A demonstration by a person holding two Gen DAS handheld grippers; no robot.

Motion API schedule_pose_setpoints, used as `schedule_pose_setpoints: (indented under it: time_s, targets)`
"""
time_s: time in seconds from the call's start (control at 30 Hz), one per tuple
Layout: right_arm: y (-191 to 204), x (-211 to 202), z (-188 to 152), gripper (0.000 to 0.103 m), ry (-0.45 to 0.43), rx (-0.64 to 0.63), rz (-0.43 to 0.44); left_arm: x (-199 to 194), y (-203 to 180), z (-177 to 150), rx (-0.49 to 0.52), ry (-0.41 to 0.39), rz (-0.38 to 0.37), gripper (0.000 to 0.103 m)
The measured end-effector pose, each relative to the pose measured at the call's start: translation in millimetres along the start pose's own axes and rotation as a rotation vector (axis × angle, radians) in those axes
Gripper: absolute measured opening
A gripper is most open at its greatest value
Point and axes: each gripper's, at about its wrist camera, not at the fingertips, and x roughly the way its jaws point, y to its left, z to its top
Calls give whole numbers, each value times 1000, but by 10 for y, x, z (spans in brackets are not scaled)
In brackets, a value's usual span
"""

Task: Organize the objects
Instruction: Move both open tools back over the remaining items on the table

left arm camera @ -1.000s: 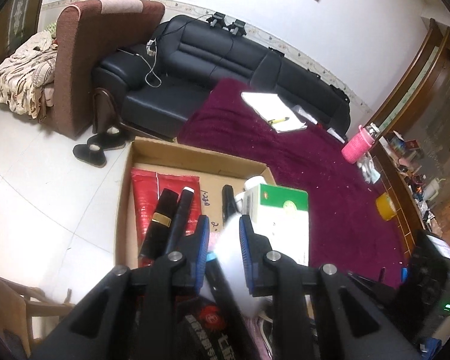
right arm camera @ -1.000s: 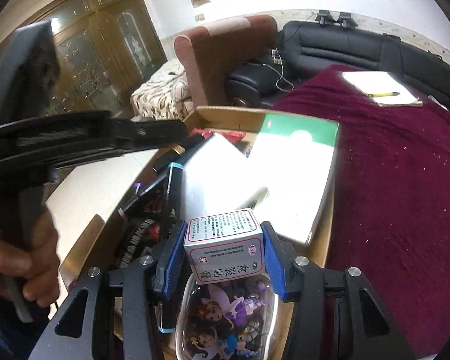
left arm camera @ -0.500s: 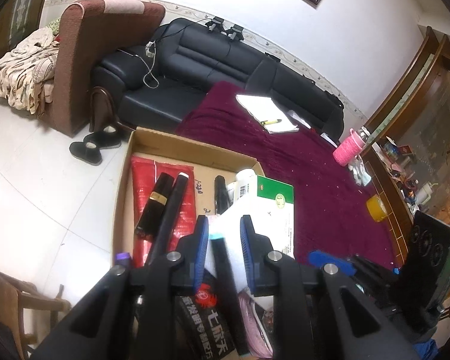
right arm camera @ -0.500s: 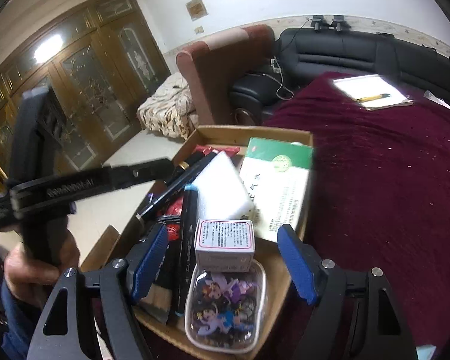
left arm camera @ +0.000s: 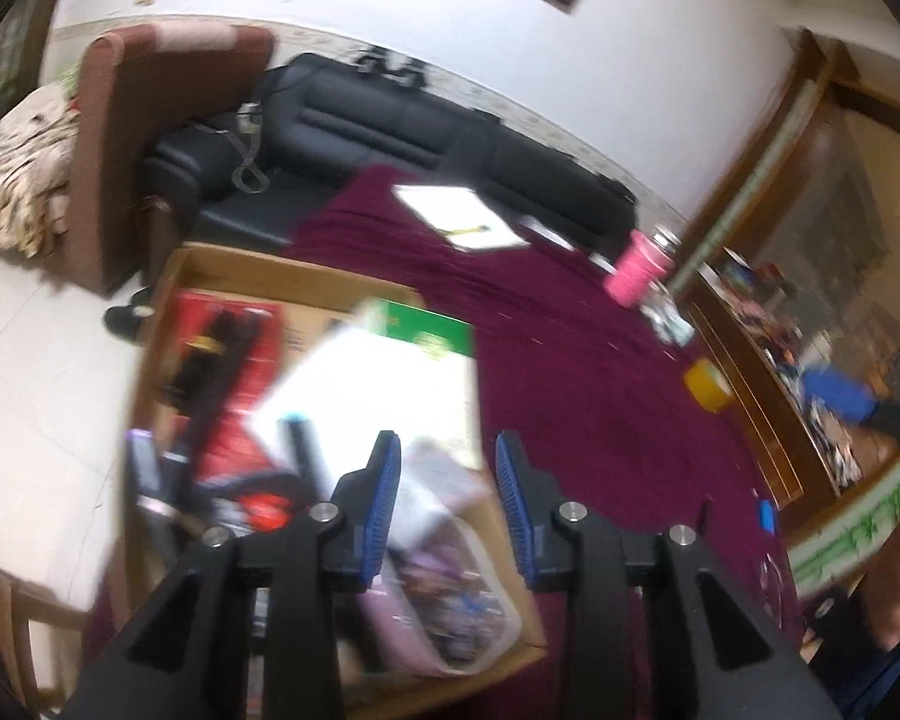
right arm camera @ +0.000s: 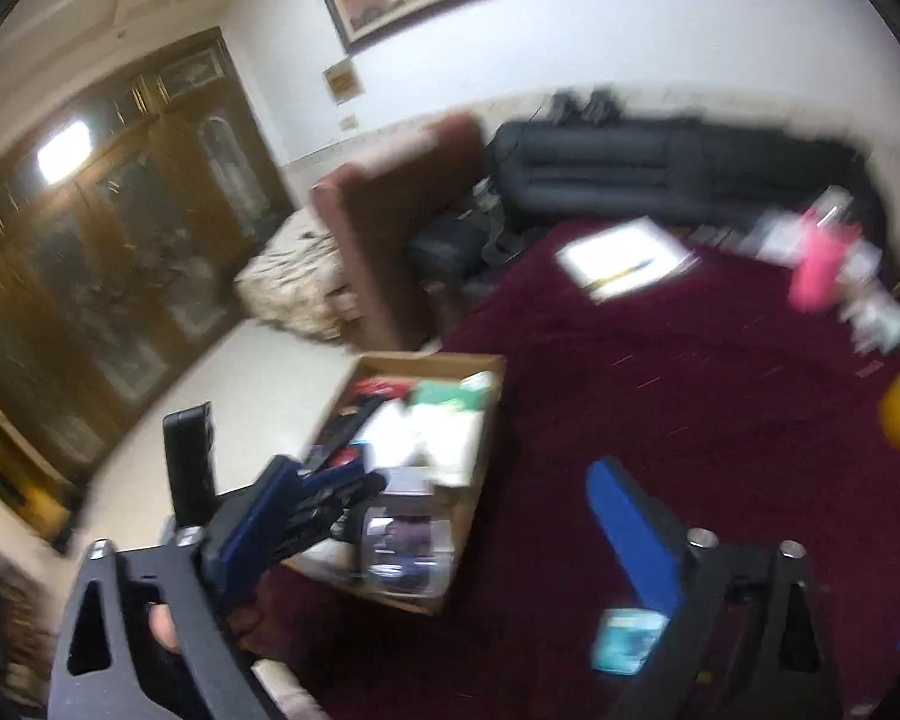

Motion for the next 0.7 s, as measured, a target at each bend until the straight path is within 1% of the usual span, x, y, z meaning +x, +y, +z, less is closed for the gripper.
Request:
schedule_pose_setpoints:
  time_s: [0.1, 0.17, 0.23, 0.27, 0.3, 0.33, 0.4, 0.43, 0.5, 0.53, 0.57, 0.63, 0.7]
  targets:
    - [25, -268, -76, 103, 7, -78, -101, 115, -375, -102, 62, 32, -52, 32]
    - [5, -386, -104, 103, 14, -86, -129, 209, -613, -170, 100, 53, -76, 33]
    - [-28, -532, -136, 103, 6, -84, -121, 336, -857, -228, 136, 79, -100, 35]
    - [-66, -607, -150, 103, -1, -63, -105, 424, -988, -265, 152, 97, -113, 36]
    - [-116, -715, -162, 103, -15, -40, -70, 496, -1080, -288, 167, 111, -118, 36]
    - [-132, -763, -173, 103, -24, -38, -61, 567, -1174, -316, 186, 124, -122, 36]
    - [-155, -949, -167, 103, -65, -54, -92, 768, -1424, -408, 258, 173, -144, 38]
    - [-177, -1025, -163, 103, -80, -55, -93, 847, -1530, -462, 300, 202, -156, 44]
    - [-225, -1222, -130, 103, -112, -44, -81, 1038, -1784, -631, 414, 274, -192, 47]
    - [-246, -1305, -117, 103, -122, -36, -74, 1114, -1880, -708, 460, 307, -210, 50]
    - [-256, -1394, -108, 103, -133, -27, -64, 1194, -1988, -794, 512, 339, -215, 52]
    - [-201, -1508, -100, 103, -141, -41, -58, 1275, -2124, -894, 581, 361, -221, 56]
    - [-51, -1575, -125, 103, -141, -88, -78, 1346, -2232, -965, 652, 379, -220, 59]
